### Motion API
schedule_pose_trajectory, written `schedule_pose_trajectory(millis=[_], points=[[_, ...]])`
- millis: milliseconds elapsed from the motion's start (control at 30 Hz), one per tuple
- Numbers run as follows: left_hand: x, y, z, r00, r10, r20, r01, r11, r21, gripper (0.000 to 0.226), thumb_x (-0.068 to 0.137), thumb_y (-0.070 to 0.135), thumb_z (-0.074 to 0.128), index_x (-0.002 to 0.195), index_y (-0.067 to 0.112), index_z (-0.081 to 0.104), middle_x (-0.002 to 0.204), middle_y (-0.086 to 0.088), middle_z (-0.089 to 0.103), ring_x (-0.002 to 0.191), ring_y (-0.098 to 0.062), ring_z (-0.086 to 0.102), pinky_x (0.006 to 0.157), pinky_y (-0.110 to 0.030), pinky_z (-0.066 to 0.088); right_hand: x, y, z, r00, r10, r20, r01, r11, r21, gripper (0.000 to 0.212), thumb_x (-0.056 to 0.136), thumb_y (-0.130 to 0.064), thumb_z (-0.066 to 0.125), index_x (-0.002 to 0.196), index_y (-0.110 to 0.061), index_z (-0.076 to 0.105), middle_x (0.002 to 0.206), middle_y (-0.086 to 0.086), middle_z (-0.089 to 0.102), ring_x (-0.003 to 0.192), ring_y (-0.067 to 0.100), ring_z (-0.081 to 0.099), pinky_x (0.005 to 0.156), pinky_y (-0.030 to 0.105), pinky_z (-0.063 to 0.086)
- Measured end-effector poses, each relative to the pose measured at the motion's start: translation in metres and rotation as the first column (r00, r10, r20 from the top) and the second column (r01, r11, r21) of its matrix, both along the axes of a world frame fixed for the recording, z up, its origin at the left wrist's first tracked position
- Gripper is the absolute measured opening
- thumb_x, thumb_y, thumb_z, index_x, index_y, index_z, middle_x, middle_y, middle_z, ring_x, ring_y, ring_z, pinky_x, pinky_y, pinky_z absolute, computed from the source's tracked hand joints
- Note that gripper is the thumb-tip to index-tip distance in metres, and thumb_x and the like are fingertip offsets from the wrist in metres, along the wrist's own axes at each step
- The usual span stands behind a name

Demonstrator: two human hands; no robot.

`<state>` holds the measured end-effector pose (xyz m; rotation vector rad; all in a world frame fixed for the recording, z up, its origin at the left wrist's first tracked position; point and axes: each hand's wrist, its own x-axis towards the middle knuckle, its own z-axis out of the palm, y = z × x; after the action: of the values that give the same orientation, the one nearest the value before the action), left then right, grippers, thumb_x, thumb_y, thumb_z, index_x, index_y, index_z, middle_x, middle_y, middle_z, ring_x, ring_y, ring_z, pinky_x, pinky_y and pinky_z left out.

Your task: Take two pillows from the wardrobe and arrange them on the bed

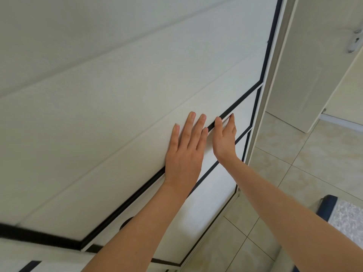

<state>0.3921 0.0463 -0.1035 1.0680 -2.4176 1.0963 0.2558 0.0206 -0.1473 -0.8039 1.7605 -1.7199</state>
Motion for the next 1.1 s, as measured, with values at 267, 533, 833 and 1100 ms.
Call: schedule_pose_trajectory(millis=[267,533,833,1100], points=[[-0.028,-0.012,-0.001,1.000,-0.005,0.013,0.005,1.000,-0.008,0.064,0.095,0.013,0.013,0.158,0.020,0.021,0.169,-0.007,-0.002,0.150,-0.036,-0.016,0.116,-0.057,-0.020,-0.027,-0.015,-0.001,0.999,-0.016,-0.032,0.016,1.000,0.007,0.073,0.094,-0.060,0.026,0.153,-0.024,0.002,0.162,0.004,0.003,0.146,0.016,0.006,0.102,0.024,0.009],[-0.030,-0.015,-0.004,1.000,-0.003,-0.001,0.003,1.000,-0.020,0.065,0.095,0.012,0.009,0.158,0.019,0.021,0.169,-0.007,-0.001,0.151,-0.036,-0.015,0.117,-0.057,-0.019,-0.033,-0.016,-0.006,0.998,0.005,-0.061,-0.004,1.000,0.010,0.075,0.094,-0.061,0.025,0.153,-0.022,0.001,0.162,0.003,0.000,0.147,0.014,0.000,0.105,0.024,0.005],[-0.031,-0.010,0.004,0.997,-0.047,-0.057,0.051,0.995,0.083,0.058,0.093,0.017,0.044,0.151,0.019,0.039,0.168,-0.005,0.013,0.153,-0.034,0.003,0.119,-0.054,-0.013,-0.043,-0.013,-0.003,0.993,0.052,-0.103,-0.045,0.997,0.062,0.078,0.092,-0.064,0.028,0.153,-0.022,0.002,0.161,0.006,0.003,0.145,0.020,0.010,0.100,0.027,0.013],[-0.026,0.009,0.016,0.977,-0.114,-0.179,0.146,0.973,0.179,0.058,0.083,0.011,0.054,0.141,0.009,0.052,0.164,-0.009,0.026,0.153,-0.032,0.014,0.123,-0.052,-0.004,-0.052,0.020,0.011,0.945,0.016,-0.326,0.043,0.984,0.171,0.061,0.095,-0.048,0.037,0.145,-0.013,0.034,0.152,0.006,0.034,0.136,0.020,0.034,0.098,0.027,0.025]])
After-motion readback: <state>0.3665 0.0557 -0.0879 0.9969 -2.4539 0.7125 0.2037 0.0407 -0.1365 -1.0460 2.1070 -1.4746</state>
